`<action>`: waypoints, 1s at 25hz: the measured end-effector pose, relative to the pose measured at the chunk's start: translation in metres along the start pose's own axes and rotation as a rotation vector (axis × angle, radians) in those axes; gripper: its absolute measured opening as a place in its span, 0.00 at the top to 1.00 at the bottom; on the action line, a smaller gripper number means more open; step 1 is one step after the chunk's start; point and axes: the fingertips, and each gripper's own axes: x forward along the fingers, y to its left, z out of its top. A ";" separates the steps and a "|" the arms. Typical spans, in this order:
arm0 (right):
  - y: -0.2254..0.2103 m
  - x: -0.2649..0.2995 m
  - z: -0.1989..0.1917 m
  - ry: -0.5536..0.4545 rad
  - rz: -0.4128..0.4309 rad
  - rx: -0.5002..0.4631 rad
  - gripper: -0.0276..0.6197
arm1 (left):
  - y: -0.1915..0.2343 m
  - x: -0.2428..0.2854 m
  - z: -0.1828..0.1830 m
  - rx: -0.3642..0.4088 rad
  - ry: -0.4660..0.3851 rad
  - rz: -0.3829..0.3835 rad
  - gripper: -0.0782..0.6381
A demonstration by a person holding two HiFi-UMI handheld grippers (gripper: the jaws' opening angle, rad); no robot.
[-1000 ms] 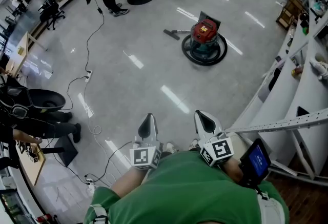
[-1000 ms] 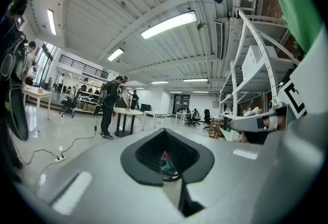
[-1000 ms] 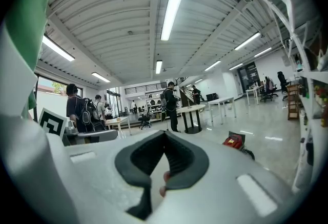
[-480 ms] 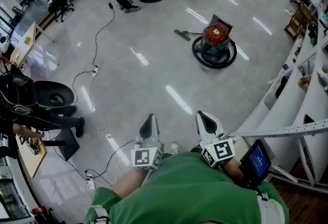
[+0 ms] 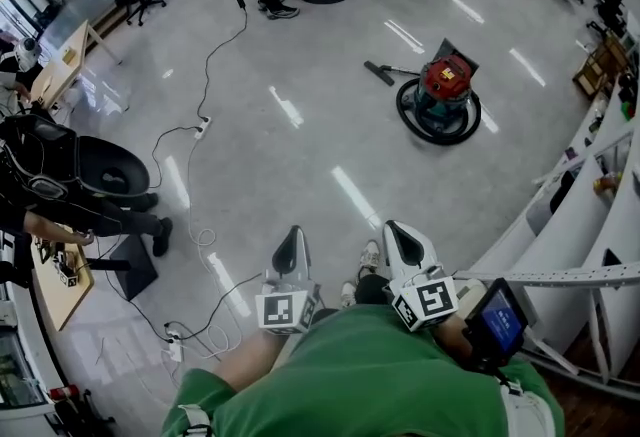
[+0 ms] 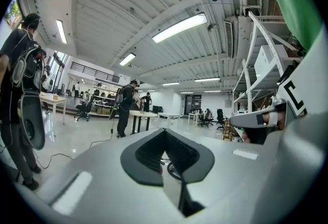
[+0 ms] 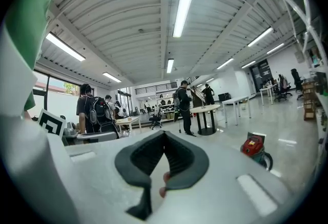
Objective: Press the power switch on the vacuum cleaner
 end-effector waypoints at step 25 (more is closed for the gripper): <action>-0.086 0.189 0.041 -0.058 -0.057 0.044 0.96 | 0.078 0.206 0.030 0.023 -0.031 -0.068 0.88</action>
